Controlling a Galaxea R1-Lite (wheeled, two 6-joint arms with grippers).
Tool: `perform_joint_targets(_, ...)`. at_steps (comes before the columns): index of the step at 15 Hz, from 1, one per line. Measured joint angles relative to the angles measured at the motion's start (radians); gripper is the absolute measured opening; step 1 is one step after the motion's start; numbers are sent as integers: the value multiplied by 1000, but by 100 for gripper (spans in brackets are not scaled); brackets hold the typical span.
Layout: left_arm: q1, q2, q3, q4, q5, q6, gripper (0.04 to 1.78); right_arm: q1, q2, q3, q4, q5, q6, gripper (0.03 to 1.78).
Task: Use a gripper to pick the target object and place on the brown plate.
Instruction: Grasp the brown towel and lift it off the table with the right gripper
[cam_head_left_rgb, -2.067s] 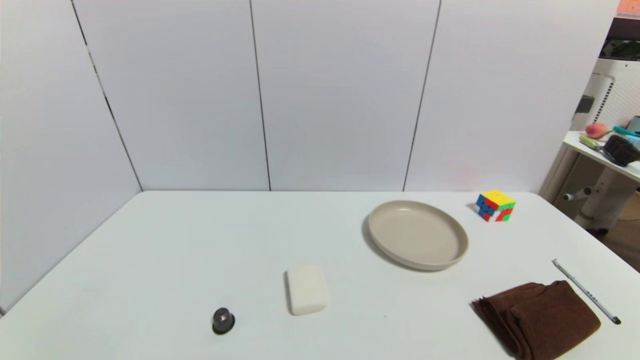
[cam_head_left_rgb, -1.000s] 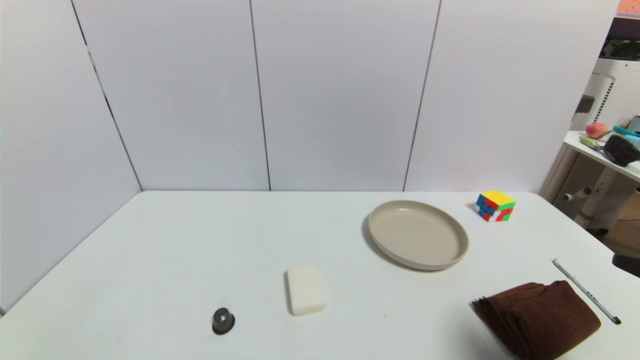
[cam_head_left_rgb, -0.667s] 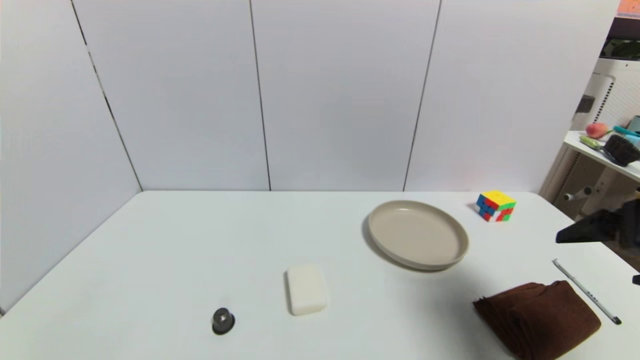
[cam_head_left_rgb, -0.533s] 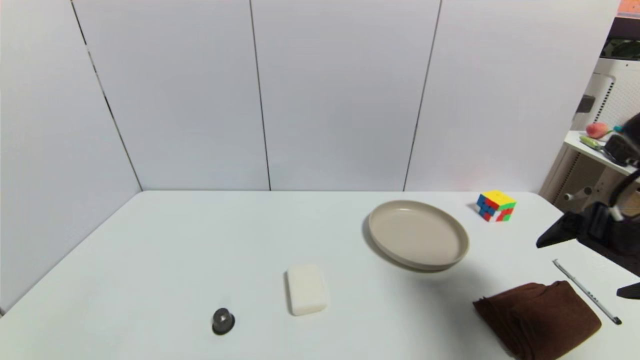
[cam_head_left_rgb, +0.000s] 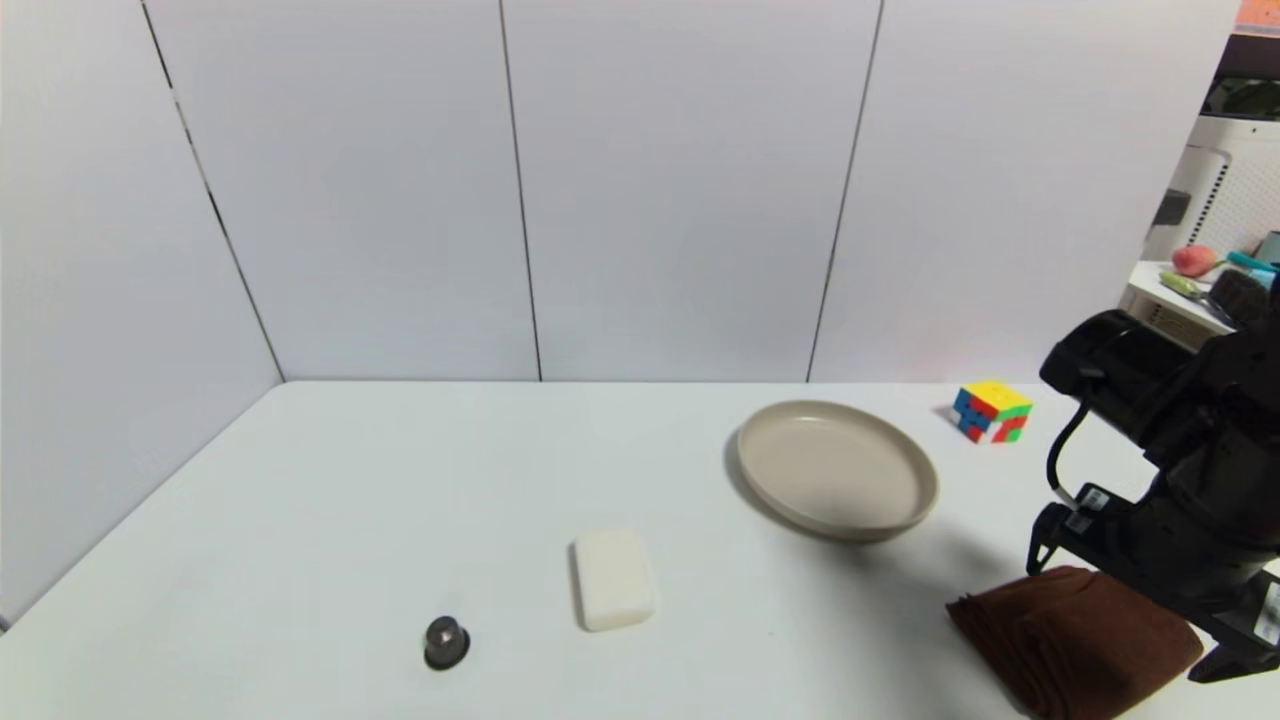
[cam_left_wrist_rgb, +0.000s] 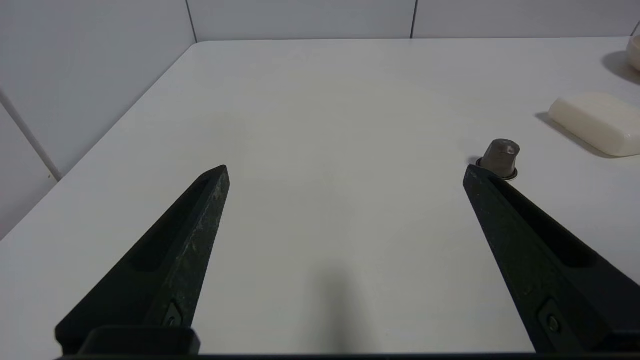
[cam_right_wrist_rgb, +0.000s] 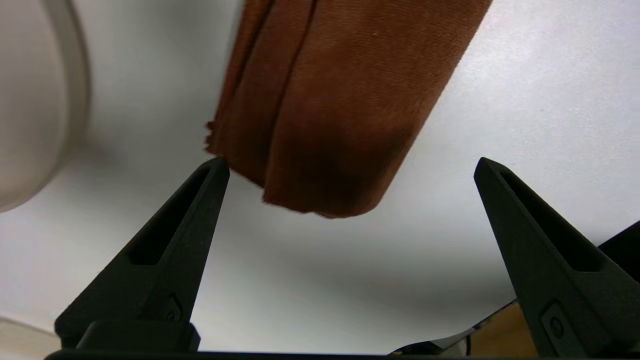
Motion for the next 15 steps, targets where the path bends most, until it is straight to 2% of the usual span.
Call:
perform_joint_targets(3, 0, 0, 0, 0, -1, 0, 169, -26, 15, 64, -40, 18, -40, 169)
perform_joint_targets(6, 0, 0, 0, 0, 0, 0, 169, -57, 24, 106, -154, 21, -119, 169)
perform_joint_targets(9, 0, 0, 0, 0, 0, 0, 169, -75, 27, 128, -249, 24, -141, 170)
perform_joint_targets(15, 0, 0, 0, 0, 0, 0, 169, -86, 29, 162, -244, 17, -156, 170)
